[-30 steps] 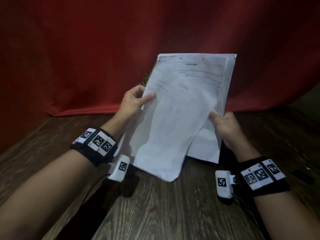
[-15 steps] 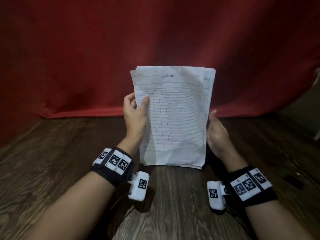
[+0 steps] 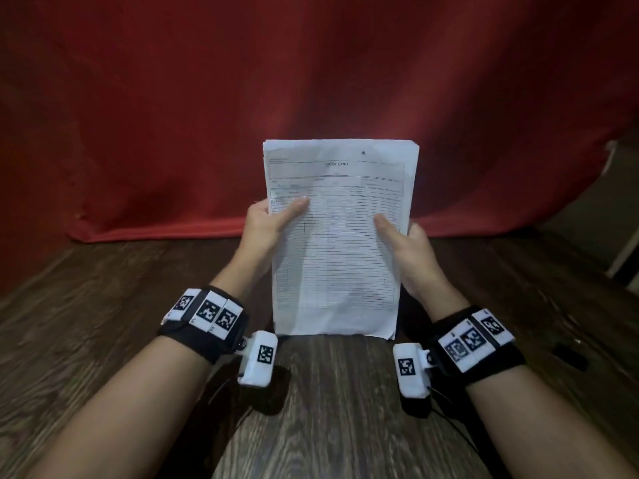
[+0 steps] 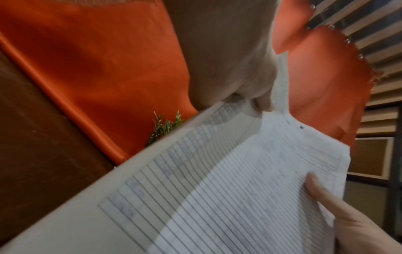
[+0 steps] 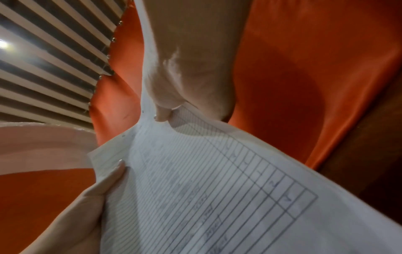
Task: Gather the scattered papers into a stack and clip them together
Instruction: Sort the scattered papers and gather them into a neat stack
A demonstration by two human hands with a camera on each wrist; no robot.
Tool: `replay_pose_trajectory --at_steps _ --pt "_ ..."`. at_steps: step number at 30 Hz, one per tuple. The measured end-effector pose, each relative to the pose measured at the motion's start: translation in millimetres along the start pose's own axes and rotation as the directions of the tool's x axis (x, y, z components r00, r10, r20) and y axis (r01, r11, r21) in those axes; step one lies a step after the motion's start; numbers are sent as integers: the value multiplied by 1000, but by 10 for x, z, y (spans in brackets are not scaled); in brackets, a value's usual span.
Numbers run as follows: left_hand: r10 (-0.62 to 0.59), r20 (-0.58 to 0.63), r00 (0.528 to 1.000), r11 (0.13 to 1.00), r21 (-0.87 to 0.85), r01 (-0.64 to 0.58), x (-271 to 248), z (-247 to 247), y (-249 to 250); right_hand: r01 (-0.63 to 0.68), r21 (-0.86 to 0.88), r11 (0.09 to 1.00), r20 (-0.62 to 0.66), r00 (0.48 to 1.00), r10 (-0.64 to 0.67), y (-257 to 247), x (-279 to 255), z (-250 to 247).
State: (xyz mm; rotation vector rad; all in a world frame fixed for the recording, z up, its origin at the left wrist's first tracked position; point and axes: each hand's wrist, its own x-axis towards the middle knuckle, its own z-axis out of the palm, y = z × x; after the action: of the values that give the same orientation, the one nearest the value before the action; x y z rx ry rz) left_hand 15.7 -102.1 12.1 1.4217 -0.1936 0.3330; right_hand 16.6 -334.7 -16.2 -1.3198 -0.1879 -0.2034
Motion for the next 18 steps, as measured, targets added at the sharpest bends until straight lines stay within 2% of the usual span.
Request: replay_pose_trajectory --at_steps 2,4,9,14,18 --pt "62 -84 995 998 21 -60 -34 43 -3 52 -37 998 -14 999 -52 -20 -46 35" --pt "70 -101 992 997 36 -67 -67 37 -23 69 -51 996 3 998 -68 11 -99 56" --pt "-60 128 990 993 111 46 -94 -162 -143 -75 -52 996 102 992 80 102 -112 -38" --pt "-24 84 996 997 80 18 -116 -193 -203 -10 -138 990 41 999 16 146 -164 -18" --pt "-87 158 984 993 87 74 -131 -244 -203 -99 -194 976 48 993 110 225 -170 -84"
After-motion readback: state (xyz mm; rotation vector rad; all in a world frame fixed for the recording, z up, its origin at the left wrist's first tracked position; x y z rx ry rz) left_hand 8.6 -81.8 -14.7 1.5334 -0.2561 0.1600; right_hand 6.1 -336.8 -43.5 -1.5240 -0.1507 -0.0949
